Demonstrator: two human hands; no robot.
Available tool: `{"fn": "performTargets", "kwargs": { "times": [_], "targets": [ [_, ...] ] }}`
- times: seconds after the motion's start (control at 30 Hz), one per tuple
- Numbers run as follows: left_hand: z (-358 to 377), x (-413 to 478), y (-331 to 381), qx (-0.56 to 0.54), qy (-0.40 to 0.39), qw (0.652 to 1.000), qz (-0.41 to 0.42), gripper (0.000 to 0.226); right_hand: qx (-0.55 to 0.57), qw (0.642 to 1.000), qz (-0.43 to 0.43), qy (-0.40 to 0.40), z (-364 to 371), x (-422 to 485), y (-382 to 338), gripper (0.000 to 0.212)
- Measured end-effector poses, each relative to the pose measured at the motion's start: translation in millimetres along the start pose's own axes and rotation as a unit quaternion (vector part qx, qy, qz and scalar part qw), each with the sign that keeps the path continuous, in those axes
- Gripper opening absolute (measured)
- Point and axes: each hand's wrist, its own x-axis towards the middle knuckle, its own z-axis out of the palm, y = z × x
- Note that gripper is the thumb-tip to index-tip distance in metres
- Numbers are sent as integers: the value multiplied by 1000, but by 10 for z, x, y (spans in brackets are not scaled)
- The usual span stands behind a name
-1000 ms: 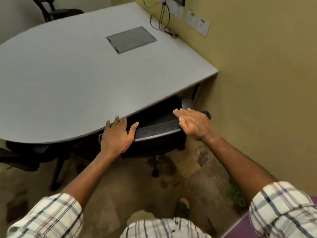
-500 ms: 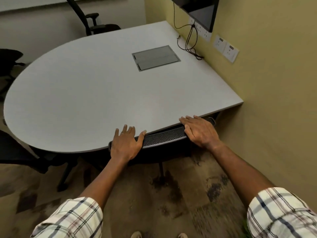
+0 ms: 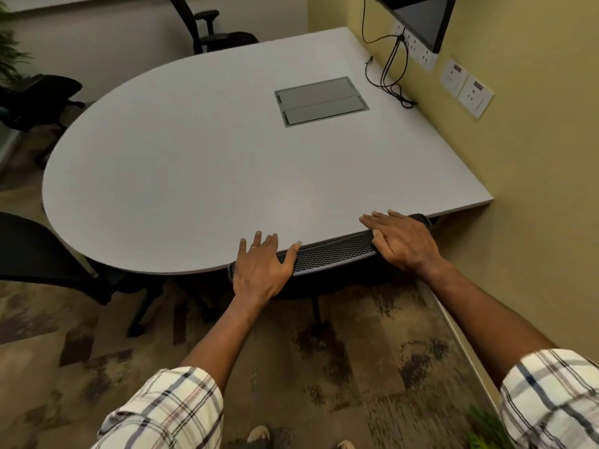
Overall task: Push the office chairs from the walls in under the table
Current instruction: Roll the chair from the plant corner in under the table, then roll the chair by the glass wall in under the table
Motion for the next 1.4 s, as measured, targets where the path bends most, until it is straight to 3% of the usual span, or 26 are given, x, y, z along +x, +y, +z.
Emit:
{"fn": "performTargets", "kwargs": {
  "times": [0.33, 0.57, 0.7, 1.03, 1.23, 1.4],
  "targets": [
    [-97, -9, 44, 20, -19, 1000, -11, 101, -15, 995, 93, -14, 3, -110, -317, 66],
    [-282, -116, 36, -23, 0, 999, -37, 108, 32, 996, 76, -21, -103, -261, -904, 63],
    [-268, -468, -227, -8, 38, 999, 10, 98, 43, 997, 65, -28, -157, -354, -1260, 61],
    [-515, -1411, -1773, 9, 69, 997, -28, 93, 63, 998, 11, 10, -24, -276, -2955, 60],
    [-943, -2193, -3363, 19, 121, 988, -97, 91, 91, 994, -54, 30, 119, -18, -4716, 61],
    [-1155, -2597, -4026, -2, 127, 984, -128, 89, 102, 992, -65, 39, 151, 157, -5506, 61]
  ]
}}
